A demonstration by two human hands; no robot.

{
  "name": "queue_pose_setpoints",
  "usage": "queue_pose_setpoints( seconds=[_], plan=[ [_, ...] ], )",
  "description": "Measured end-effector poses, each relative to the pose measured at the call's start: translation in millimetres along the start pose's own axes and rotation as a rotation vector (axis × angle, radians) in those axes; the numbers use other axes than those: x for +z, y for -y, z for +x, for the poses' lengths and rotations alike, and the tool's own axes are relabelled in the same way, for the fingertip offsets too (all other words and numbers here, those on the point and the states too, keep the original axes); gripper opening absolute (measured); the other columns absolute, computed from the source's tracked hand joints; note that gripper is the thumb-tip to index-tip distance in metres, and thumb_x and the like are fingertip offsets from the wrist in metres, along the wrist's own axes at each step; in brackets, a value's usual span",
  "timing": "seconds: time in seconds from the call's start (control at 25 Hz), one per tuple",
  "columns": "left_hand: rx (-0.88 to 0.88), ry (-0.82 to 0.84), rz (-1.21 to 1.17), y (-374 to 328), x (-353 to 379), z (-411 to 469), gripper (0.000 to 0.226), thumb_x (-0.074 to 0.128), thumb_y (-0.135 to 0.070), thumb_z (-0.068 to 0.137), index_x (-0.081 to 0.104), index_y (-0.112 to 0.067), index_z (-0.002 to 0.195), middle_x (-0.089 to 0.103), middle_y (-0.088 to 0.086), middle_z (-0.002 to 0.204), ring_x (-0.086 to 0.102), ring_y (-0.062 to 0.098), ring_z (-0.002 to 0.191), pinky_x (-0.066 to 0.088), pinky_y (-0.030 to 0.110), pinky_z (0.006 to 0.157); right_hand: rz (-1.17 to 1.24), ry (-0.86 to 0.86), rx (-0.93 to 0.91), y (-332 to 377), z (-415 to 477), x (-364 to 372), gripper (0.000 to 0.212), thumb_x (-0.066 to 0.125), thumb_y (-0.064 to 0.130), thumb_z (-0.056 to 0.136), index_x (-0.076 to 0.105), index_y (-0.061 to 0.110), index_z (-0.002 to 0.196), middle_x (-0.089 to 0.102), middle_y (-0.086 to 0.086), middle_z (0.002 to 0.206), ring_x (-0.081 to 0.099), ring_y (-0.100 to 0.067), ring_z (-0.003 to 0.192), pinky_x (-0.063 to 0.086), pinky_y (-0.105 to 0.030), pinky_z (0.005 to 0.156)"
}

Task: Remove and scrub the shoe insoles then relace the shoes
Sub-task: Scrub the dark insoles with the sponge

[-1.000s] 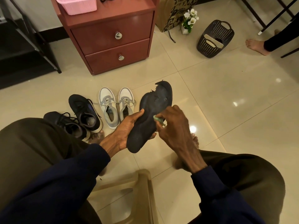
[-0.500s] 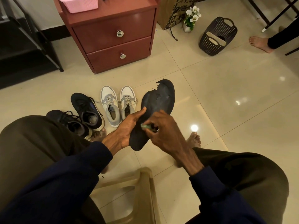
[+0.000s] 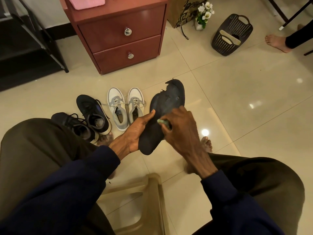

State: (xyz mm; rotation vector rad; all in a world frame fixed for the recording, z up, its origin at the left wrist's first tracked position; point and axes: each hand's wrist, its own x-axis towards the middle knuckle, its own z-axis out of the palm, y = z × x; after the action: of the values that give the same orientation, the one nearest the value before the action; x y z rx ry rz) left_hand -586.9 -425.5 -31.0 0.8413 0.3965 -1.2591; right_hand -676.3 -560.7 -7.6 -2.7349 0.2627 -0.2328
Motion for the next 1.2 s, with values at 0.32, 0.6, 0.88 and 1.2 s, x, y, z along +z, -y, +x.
queue_pose_setpoints(
  seconds=[0.32, 0.6, 0.88, 1.2],
  plan=[
    [-0.010, -0.056, -0.033, -5.9, -6.8, 4.4, 0.028, 0.061, -0.031, 0.099, 0.073, -0.007, 0.108, 0.074, 0.012, 0.102, 0.070, 0.026, 0.088, 0.055, 0.037, 0.088, 0.300, 0.304, -0.086, 22.6, -7.6, -1.1, 0.013, 0.078, 0.020, 0.085, 0.075, 0.015, 0.097, 0.068, 0.002, 0.092, 0.056, -0.010, 0.082, 0.049, -0.023, 0.070],
    [-0.044, 0.045, -0.170, -7.5, -6.5, 5.2, 0.048, 0.056, -0.039, 0.103, 0.061, -0.007, 0.139, 0.059, 0.023, 0.142, 0.060, 0.036, 0.127, 0.043, 0.047, 0.115, 0.352, 0.267, -0.084, 25.6, -12.0, 1.3, 0.012, 0.079, 0.017, 0.084, 0.074, 0.016, 0.095, 0.067, 0.004, 0.090, 0.059, -0.010, 0.077, 0.053, -0.031, 0.067],
    [0.021, -0.010, -0.151, -7.1, -6.8, 6.0, 0.052, 0.060, -0.036, 0.102, 0.056, -0.009, 0.145, 0.066, 0.017, 0.134, 0.068, 0.032, 0.115, 0.052, 0.045, 0.106, 0.319, 0.171, 0.010, 12.1, -5.5, -1.3, 0.014, 0.080, 0.013, 0.083, 0.073, 0.012, 0.095, 0.066, 0.000, 0.091, 0.061, -0.013, 0.077, 0.055, -0.035, 0.068],
    [0.029, 0.014, -0.092, -4.7, -7.0, 6.2, 0.041, 0.059, -0.027, 0.102, 0.061, -0.007, 0.138, 0.069, 0.016, 0.130, 0.071, 0.032, 0.106, 0.052, 0.051, 0.105, 0.154, 0.049, 0.173, -13.8, -0.6, 6.0, 0.019, 0.080, 0.020, 0.086, 0.071, 0.008, 0.099, 0.067, -0.009, 0.097, 0.062, -0.021, 0.079, 0.051, -0.025, 0.072]
  ],
)
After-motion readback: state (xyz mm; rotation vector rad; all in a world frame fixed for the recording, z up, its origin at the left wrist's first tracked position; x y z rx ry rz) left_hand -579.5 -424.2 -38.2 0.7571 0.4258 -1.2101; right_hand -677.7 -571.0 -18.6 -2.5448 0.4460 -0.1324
